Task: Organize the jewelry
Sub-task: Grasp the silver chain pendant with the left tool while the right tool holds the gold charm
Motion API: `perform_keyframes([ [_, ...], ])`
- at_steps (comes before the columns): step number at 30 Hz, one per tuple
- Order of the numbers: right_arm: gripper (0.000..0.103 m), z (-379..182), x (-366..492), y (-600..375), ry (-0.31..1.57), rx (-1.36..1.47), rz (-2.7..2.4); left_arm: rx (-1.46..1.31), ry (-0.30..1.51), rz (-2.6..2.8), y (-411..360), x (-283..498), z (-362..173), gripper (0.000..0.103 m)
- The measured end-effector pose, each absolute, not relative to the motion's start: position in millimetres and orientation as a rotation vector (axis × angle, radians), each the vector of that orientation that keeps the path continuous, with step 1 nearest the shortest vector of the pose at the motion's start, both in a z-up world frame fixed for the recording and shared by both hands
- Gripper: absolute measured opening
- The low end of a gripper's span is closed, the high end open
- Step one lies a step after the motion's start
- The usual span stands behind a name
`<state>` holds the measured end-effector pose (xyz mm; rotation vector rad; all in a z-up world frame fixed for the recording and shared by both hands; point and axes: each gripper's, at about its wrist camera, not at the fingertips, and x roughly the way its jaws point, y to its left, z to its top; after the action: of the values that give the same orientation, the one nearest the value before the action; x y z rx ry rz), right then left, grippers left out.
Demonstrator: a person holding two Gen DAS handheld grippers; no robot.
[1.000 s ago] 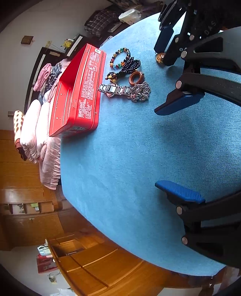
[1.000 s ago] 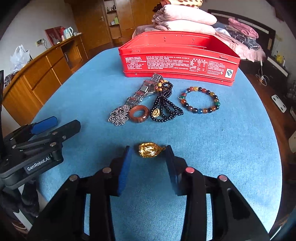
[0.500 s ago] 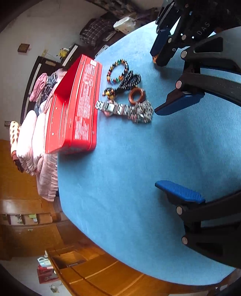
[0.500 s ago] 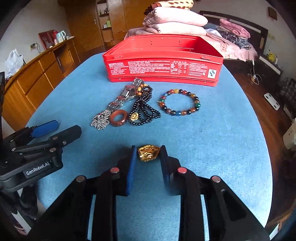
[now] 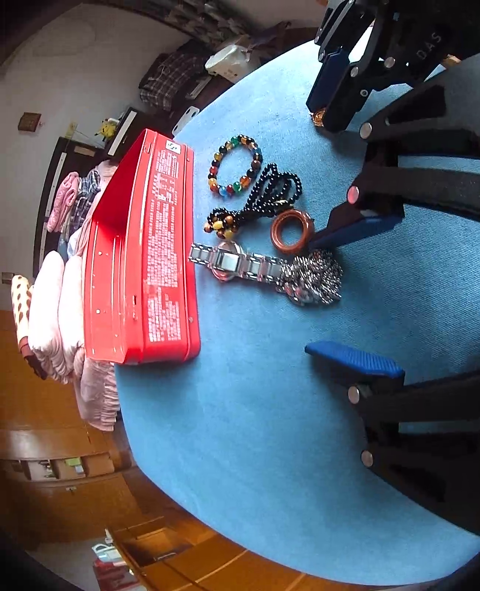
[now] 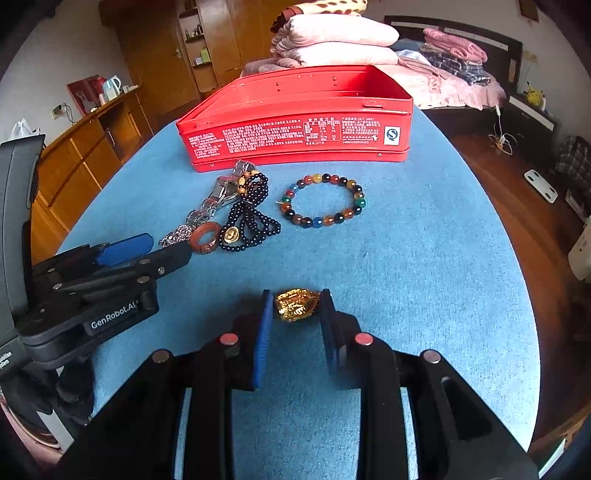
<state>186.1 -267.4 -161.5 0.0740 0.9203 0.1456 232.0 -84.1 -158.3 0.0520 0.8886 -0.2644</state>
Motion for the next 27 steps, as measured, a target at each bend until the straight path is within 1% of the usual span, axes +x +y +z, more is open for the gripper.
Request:
perform_keyframes([
  [1, 0.024, -161, 187, -268, 0.92, 0.075, 0.146, 0.057, 0.884, -0.274, -85, 232, -158, 0.041],
  [2, 0.024, -162, 187, -268, 0.92, 0.074, 0.146, 0.057, 0.882, -0.284, -86, 232, -158, 0.037],
  [6, 0.024, -163, 188, -266, 0.921, 0.07, 0.143, 0.045, 0.876, -0.294, -87, 234, -158, 0.032],
  [8, 0.024, -163, 189, -266, 0.921, 0.067, 0.142, 0.032, 0.873, -0.297, -86, 235, -157, 0.025],
  [9, 0.025, -163, 190, -266, 0.921, 0.066, 0.141, 0.024, 0.873, -0.297, -85, 236, -157, 0.024],
  [14, 0.024, -163, 190, -263, 0.919, 0.055, 0.133, 0.0, 0.871, -0.296, -80, 235, -156, 0.02],
  [27, 0.024, -151, 182, -259, 0.905, 0.059, 0.142, -0.038, 0.838, -0.252, -53, 210, -138, 0.019],
])
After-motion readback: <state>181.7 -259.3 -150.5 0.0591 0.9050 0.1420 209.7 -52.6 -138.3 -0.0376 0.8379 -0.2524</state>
